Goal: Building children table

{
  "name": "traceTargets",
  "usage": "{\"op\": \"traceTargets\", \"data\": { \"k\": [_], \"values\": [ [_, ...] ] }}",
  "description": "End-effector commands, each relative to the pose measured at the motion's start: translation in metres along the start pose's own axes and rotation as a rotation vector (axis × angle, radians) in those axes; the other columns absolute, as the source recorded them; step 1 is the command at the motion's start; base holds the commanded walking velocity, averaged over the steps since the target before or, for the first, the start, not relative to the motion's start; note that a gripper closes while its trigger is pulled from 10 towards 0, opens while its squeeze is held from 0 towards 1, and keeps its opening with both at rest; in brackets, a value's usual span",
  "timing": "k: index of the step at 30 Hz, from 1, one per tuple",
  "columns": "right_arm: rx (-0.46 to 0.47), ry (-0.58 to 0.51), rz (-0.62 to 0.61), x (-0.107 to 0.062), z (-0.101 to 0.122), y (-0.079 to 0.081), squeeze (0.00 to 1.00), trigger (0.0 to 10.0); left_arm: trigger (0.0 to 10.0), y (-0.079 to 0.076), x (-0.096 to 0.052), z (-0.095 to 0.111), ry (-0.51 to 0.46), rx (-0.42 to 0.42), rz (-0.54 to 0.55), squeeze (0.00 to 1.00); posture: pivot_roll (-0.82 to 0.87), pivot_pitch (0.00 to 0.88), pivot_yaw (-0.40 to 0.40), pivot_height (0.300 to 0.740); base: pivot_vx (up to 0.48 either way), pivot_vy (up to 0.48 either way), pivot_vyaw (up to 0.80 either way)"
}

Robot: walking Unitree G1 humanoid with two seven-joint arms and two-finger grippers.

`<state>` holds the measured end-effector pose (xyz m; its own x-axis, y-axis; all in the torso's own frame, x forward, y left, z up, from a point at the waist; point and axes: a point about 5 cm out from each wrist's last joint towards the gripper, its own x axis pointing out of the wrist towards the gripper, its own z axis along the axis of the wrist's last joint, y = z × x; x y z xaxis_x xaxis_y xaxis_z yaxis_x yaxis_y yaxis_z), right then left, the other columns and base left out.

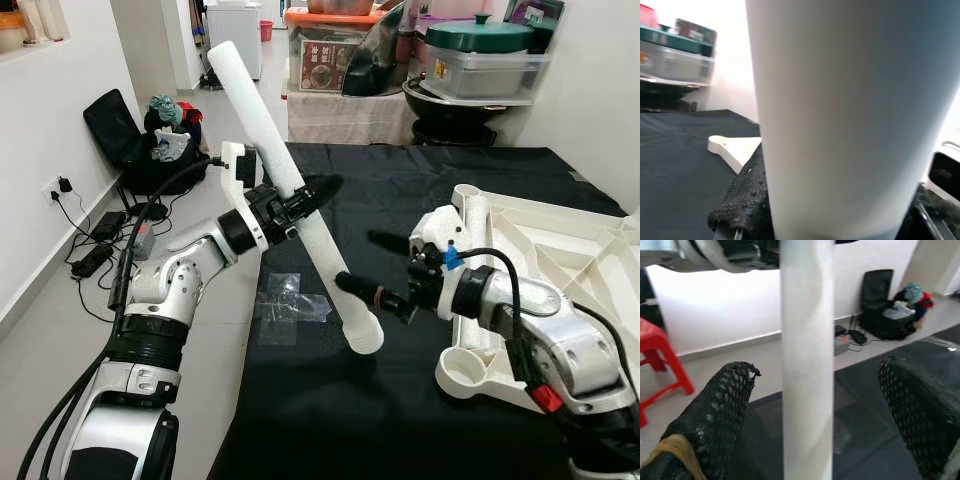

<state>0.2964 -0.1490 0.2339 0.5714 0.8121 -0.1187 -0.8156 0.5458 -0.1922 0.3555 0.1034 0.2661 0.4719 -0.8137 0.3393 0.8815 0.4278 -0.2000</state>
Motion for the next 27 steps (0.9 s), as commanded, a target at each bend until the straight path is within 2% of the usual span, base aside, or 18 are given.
{"op": "traceTargets", "data": {
  "k": [1,9,15,18,22,27],
  "values": [
    [0.017,0.020,0.045,0.002,-0.004,0.007,0.00,10.0,10.0,-0.005,0.004,0.008,0.011,0.040,-0.042,0.00,0.02,0.000,-0.030,0.740,0.000,0.000,0.00],
    [0.015,0.042,0.085,0.015,-0.008,0.011,0.00,10.0,10.0,-0.012,0.011,0.008,0.036,0.030,-0.121,0.00,0.02,0.000,-0.021,0.740,0.000,0.000,0.00],
    [0.069,0.125,0.037,0.033,-0.024,0.006,0.00,10.0,10.0,-0.019,0.023,0.007,0.032,-0.004,-0.177,0.00,0.03,0.000,-0.023,0.740,0.000,0.000,0.00],
    [0.071,0.131,0.035,0.034,-0.024,0.006,0.00,10.0,10.0,-0.019,0.023,0.007,0.033,-0.005,-0.179,0.00,0.03,0.000,-0.023,0.740,0.000,0.000,0.00],
    [0.097,0.209,-0.032,0.044,-0.038,0.001,0.00,10.0,10.0,-0.022,0.027,0.003,0.034,-0.019,-0.201,0.00,0.03,0.000,-0.029,0.740,0.000,0.000,0.00],
    [0.100,0.213,-0.029,0.046,-0.040,0.003,0.00,10.0,10.0,-0.022,0.027,0.000,0.043,-0.026,-0.204,0.00,0.03,0.000,-0.028,0.740,0.000,0.000,0.00]
  ]
}}
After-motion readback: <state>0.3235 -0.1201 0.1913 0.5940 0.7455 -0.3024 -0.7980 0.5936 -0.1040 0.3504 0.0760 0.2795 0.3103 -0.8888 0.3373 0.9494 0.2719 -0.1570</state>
